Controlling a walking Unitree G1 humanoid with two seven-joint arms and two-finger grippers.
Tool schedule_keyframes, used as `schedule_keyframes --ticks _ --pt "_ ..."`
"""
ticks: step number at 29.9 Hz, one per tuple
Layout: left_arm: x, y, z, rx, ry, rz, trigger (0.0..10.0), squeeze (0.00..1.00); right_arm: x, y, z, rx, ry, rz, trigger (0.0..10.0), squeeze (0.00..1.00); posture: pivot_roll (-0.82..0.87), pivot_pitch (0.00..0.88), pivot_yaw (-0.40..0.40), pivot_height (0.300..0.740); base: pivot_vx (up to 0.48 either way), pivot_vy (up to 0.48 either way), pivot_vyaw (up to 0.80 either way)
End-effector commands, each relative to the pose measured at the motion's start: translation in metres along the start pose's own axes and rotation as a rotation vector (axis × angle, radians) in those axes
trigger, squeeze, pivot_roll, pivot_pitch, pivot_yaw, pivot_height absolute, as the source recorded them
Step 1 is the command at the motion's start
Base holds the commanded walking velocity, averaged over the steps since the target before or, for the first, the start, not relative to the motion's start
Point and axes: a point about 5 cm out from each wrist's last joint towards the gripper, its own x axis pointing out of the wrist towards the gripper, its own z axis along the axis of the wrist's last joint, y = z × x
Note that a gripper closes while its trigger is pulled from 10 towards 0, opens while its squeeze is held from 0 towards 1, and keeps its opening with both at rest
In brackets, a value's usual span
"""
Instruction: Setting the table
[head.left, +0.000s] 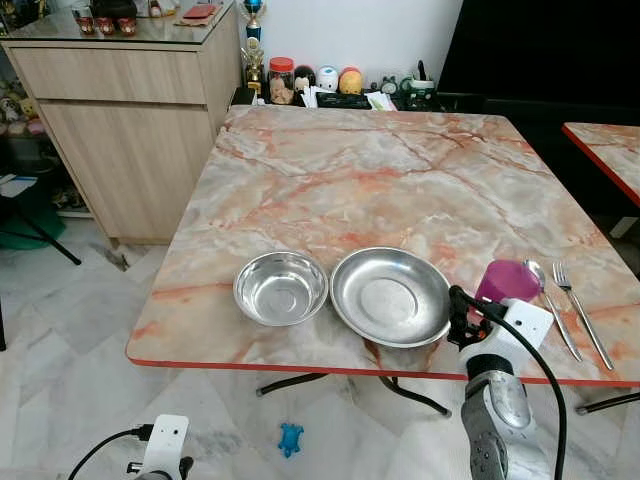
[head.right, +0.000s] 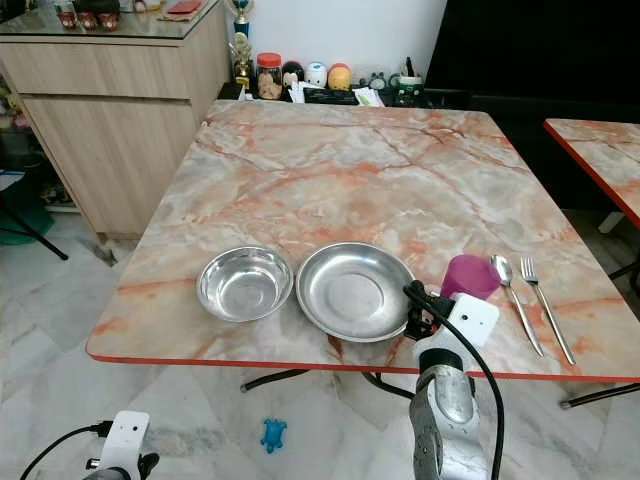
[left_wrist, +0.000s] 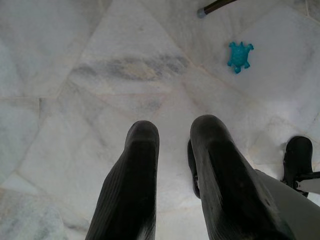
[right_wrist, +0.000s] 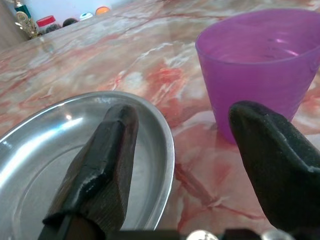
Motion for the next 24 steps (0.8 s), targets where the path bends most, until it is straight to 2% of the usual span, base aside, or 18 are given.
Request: schedule_keyframes --ticks 1,5,8,10,24 --pt "-0.001 -0.001 -0.006 0.024 0.019 -0.007 10.0 0.0 0.002 0.0 -0.001 -0.007 0.032 -0.006 10.0 0.0 0.11 0.0 -0.055 0.74 0.0 0.0 0.0" --pt "-0.001 -0.001 -0.006 0.027 0.02 -0.007 10.0 0.0 0.001 -0.001 -0.006 0.025 0.054 -0.026 10.0 0.0 0.12 0.0 -0.056 0.74 0.0 0.0 0.0" --pt "-0.001 -0.002 -0.006 0.029 0.019 -0.009 10.0 0.0 0.001 -0.002 -0.013 0.14 0.095 -0.061 10.0 0.0 0.12 0.0 -0.06 0.74 0.0 0.0 0.0" --pt "-0.001 -0.002 -0.005 0.029 0.018 -0.008 10.0 0.0 0.002 -0.001 -0.015 0.166 0.114 -0.052 10.0 0.0 0.12 0.0 -0.062 0.74 0.0 0.0 0.0" --pt "-0.001 -0.002 -0.006 0.032 0.019 -0.006 10.0 0.0 0.009 0.009 -0.016 0.199 0.141 0.001 10.0 0.0 0.12 0.0 -0.063 0.74 0.0 0.0 0.0"
